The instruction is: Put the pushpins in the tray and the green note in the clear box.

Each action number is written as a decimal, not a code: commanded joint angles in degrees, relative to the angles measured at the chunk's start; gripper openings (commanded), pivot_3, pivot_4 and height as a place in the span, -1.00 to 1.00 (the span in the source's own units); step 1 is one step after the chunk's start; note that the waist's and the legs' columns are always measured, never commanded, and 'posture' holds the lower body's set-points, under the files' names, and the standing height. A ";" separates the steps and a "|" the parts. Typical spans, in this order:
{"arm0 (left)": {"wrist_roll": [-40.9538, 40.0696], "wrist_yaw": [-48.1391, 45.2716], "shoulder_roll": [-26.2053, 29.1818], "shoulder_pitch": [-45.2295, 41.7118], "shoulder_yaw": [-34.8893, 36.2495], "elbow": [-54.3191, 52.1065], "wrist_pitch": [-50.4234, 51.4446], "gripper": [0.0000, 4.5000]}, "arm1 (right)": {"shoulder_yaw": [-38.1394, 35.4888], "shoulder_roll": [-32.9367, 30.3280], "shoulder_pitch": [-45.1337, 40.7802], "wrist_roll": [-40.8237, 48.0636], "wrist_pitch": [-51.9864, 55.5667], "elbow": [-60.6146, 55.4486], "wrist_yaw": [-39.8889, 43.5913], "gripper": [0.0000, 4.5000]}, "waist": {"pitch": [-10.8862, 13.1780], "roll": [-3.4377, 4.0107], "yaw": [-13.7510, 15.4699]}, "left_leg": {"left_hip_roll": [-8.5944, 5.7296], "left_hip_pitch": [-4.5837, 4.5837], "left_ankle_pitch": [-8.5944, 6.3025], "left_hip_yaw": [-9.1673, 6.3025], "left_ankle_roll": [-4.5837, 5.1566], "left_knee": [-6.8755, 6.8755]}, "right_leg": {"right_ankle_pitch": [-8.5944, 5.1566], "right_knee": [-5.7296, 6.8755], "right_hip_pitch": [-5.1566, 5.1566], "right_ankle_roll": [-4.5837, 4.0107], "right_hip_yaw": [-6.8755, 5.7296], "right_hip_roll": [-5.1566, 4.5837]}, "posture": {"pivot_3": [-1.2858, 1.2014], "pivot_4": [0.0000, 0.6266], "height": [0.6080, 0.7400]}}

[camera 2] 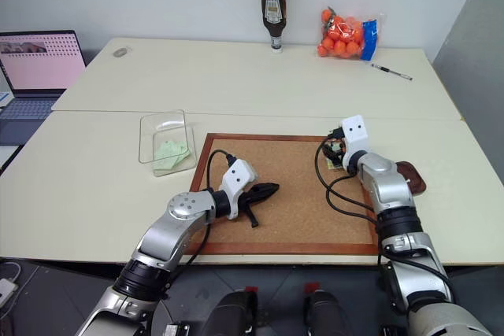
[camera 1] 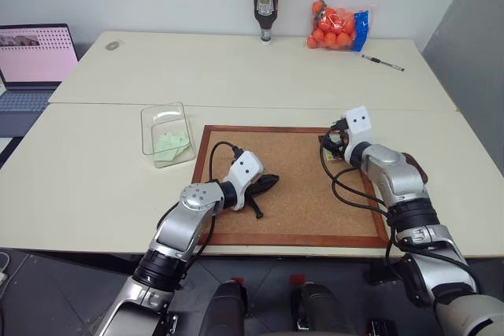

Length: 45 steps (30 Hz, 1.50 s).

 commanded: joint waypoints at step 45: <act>2.32 -0.96 -0.45 2.68 -3.46 0.79 1.44 -1.00 | -9.79 0.76 10.73 4.16 6.12 -29.42 -4.83 -0.98 | -0.11 0.18 0.12 | 0.00 -0.02 0.00 -0.07 0.00 -0.05 | -0.01 -0.04 -0.01 0.02 0.01 -0.02 | 0.03 -0.52 1.00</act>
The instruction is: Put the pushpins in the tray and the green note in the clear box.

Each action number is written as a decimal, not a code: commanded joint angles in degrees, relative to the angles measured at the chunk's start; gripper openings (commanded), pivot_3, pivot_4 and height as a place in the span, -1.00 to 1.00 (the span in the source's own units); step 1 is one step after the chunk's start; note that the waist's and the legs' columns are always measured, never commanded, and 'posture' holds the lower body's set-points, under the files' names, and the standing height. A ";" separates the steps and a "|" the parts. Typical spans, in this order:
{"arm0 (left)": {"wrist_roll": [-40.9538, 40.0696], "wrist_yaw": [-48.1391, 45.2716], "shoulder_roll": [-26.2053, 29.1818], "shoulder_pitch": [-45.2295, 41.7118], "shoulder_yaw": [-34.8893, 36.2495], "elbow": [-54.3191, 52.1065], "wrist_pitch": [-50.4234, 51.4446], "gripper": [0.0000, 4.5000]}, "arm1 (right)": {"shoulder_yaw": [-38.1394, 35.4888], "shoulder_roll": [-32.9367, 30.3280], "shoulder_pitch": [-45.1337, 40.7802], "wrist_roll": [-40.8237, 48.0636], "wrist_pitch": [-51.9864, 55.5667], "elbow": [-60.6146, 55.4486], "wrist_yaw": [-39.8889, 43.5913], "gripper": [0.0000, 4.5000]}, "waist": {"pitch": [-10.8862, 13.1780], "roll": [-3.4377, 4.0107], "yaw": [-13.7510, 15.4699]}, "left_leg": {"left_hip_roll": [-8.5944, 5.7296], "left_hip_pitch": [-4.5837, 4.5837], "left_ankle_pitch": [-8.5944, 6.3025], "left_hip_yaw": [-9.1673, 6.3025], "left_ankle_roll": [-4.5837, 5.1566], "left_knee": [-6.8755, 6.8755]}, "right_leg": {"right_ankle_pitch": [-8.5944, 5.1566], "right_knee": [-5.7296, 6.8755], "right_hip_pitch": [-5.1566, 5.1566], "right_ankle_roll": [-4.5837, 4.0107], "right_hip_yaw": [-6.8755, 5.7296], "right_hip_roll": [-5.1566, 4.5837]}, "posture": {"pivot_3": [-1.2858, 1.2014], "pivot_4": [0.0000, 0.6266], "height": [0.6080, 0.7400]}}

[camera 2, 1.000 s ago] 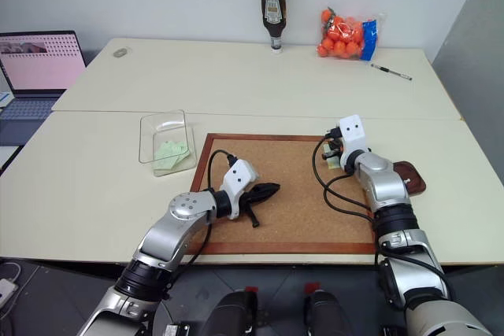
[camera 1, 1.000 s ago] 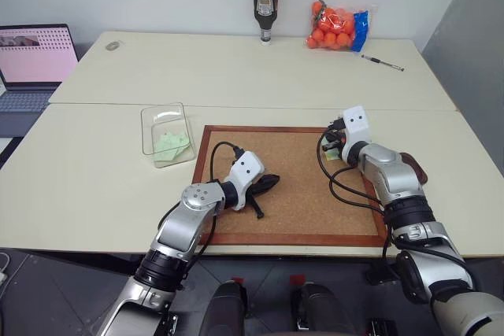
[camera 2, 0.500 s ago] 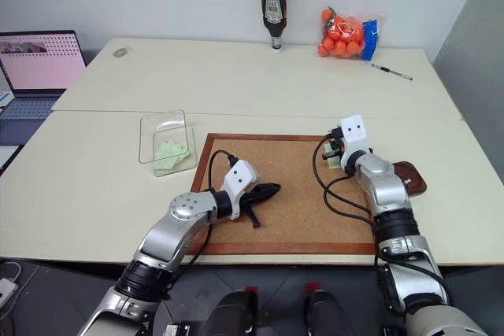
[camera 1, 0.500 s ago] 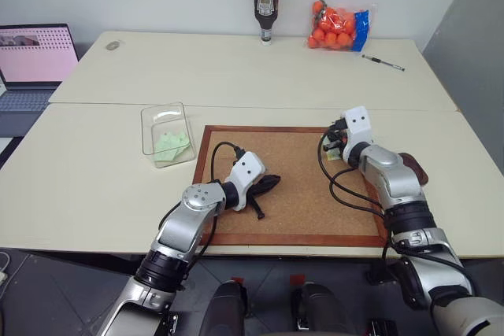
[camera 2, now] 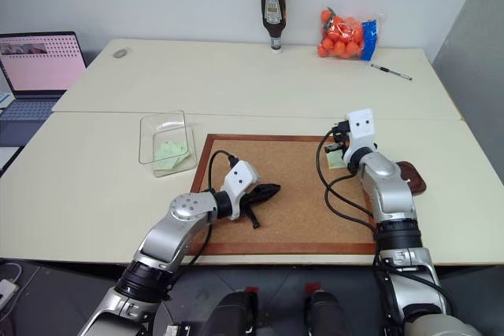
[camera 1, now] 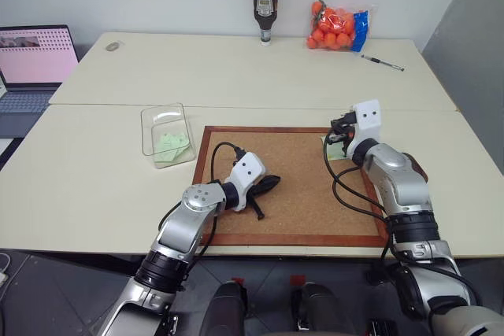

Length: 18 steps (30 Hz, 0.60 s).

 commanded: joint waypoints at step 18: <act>1.69 -2.40 0.68 1.66 -3.92 3.59 -1.54 -1.00 | -13.62 -8.36 21.68 1.42 17.14 -24.00 -6.12 -0.98 | -0.17 0.23 -0.17 | 0.02 0.06 -0.01 0.01 0.00 -0.01 | -0.01 -0.09 0.01 0.02 0.02 0.02 | 0.03 -0.52 1.00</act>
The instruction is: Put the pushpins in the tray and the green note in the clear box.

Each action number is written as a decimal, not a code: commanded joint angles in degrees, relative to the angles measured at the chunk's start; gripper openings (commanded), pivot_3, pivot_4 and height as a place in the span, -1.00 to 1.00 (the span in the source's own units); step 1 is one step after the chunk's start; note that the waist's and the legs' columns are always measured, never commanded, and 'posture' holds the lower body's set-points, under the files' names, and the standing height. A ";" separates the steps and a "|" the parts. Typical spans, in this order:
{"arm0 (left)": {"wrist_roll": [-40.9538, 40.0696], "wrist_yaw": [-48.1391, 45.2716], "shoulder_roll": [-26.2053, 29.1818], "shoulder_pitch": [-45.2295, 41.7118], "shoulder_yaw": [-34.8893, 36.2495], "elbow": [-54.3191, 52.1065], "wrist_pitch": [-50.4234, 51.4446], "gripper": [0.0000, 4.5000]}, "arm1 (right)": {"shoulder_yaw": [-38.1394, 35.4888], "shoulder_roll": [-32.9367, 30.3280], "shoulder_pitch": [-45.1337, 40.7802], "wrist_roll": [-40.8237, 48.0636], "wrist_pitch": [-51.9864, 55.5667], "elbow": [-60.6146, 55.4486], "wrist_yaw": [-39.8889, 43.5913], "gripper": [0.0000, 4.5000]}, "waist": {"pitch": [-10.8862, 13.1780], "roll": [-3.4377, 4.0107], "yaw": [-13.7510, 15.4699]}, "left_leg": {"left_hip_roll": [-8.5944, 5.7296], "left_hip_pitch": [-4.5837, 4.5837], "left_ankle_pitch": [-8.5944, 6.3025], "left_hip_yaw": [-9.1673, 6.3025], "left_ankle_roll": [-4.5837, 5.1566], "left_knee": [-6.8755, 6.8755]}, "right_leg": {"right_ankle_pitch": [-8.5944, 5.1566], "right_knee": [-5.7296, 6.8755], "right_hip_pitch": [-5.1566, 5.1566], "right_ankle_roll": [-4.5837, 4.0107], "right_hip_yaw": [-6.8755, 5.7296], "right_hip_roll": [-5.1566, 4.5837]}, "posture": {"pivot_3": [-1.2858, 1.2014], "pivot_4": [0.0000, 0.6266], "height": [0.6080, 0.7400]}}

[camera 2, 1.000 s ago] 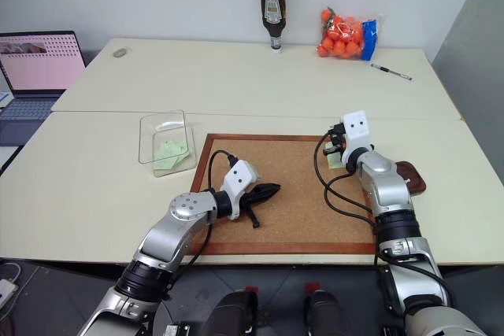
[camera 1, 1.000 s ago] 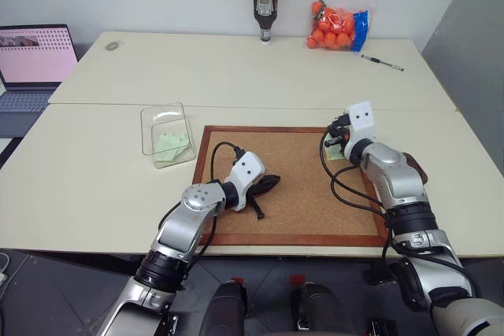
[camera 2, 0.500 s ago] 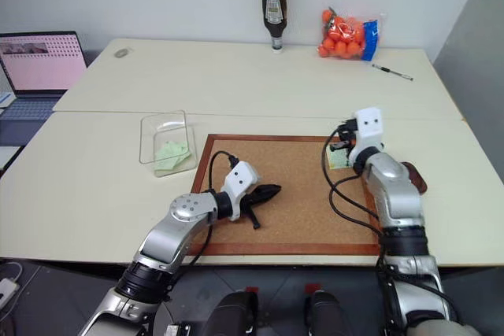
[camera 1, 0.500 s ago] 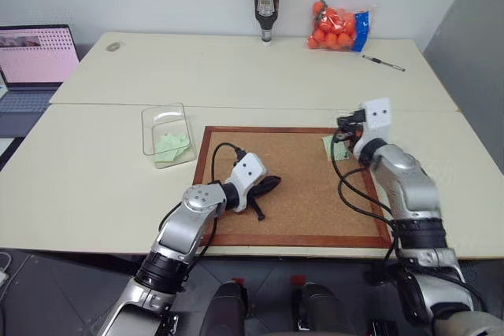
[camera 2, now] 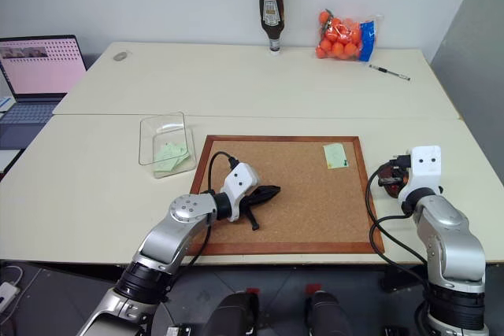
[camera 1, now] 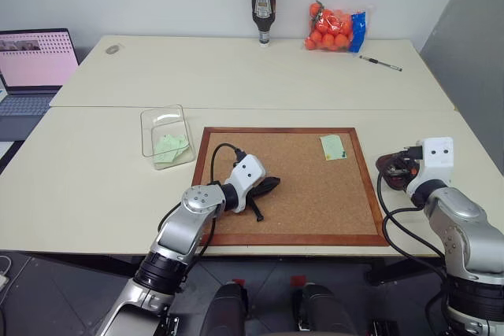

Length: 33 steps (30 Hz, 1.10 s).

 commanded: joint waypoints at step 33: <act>1.71 -1.93 0.12 1.30 -2.88 2.66 0.60 -1.00 | 13.59 1.69 -8.17 -2.67 -10.23 6.03 1.93 -0.17 | -0.02 0.01 0.00 | 0.00 -0.04 0.00 0.00 0.00 -0.01 | 0.00 -0.12 0.00 0.03 -0.04 0.01 | 0.03 -0.52 1.00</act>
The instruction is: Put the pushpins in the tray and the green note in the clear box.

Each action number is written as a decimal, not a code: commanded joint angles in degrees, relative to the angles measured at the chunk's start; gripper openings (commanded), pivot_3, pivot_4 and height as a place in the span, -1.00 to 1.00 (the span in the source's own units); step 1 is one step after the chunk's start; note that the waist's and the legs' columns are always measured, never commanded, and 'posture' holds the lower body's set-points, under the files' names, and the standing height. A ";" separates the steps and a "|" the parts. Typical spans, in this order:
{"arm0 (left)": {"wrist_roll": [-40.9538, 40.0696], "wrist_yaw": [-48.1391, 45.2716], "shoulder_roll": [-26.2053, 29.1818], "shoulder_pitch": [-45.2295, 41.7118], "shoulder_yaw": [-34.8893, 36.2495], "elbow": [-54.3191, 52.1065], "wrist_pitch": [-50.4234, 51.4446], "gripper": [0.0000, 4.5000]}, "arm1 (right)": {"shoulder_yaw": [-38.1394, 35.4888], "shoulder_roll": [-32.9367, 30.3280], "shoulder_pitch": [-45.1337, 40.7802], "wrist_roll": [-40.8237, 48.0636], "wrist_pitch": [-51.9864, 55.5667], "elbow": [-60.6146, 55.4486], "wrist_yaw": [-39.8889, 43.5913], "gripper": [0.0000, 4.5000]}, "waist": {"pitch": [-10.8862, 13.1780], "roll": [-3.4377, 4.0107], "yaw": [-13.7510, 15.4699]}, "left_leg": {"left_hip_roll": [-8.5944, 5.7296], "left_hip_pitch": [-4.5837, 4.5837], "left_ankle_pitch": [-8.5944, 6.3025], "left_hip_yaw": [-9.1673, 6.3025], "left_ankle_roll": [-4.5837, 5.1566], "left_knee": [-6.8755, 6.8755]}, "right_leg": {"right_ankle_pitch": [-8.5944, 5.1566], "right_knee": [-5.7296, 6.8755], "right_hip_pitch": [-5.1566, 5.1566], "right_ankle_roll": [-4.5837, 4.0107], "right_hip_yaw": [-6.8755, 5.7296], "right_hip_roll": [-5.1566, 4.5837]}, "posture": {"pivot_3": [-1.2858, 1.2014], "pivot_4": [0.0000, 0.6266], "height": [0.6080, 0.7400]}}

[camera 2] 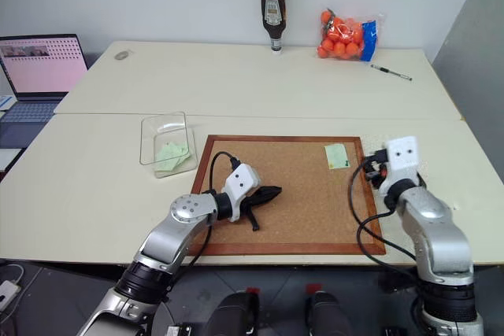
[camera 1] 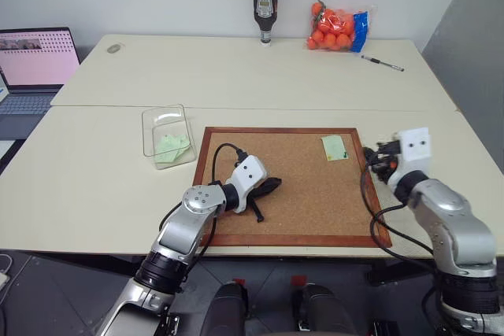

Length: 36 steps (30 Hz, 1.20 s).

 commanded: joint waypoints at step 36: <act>1.49 -0.69 0.32 1.96 -2.96 1.01 2.49 -1.00 | 2.92 7.36 -4.30 -3.08 -10.15 5.80 -1.09 -0.99 | 0.00 0.00 0.07 | 0.01 -0.05 0.00 0.00 0.00 -0.03 | 0.00 -0.03 -0.01 0.00 0.02 0.00 | 0.03 -0.52 1.00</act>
